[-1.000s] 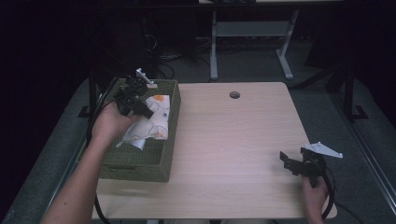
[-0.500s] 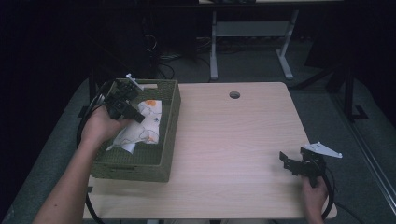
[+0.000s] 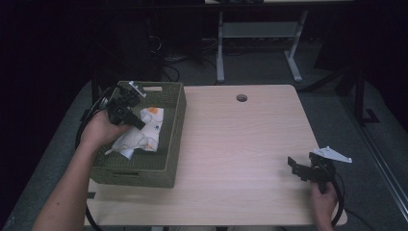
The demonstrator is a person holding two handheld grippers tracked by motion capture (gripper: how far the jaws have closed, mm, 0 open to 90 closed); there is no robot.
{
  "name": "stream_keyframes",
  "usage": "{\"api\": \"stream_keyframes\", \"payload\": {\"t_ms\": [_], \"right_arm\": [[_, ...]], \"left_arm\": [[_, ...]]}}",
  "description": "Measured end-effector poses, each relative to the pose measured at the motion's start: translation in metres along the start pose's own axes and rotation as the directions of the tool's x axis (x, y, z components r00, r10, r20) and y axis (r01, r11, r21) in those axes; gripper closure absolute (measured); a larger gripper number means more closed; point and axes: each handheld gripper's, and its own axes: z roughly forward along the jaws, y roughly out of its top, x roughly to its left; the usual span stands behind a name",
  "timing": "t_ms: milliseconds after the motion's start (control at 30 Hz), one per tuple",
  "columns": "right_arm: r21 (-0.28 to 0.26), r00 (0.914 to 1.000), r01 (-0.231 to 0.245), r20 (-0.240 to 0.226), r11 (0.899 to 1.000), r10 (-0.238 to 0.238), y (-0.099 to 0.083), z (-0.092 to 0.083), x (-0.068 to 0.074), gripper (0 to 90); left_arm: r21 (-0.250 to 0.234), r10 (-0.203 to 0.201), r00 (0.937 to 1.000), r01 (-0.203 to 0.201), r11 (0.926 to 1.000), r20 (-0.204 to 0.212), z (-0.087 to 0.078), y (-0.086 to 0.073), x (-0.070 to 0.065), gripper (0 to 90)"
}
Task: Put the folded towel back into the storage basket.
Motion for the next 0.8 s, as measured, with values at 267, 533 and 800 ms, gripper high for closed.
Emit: {"api": "stream_keyframes", "payload": {"t_ms": [267, 533, 800], "right_arm": [[-0.002, 1.0000, 0.002, -0.004, 1.000, -0.002, 0.000, 0.000, 0.000, 13.7], [0.001, 1.0000, 0.003, -0.008, 1.000, -0.003, 0.000, 0.000, 0.001, 13.7], [0.001, 1.0000, 0.006, -0.006, 1.000, -0.006, 0.000, 0.000, 0.002, 13.7]], "left_arm": [[-0.008, -0.039, 0.9992, 0.039, 0.9992, 0.006, 0.025, 0.000, 0.022, 60.7], [-0.004, -0.052, 0.9983, 0.053, 0.9986, 0.026, 0.034, -0.003, 0.016, 57.9], [-0.022, -0.042, 0.9984, 0.043, 0.9988, 0.038, 0.033, -0.005, 0.008, 57.3]]}}
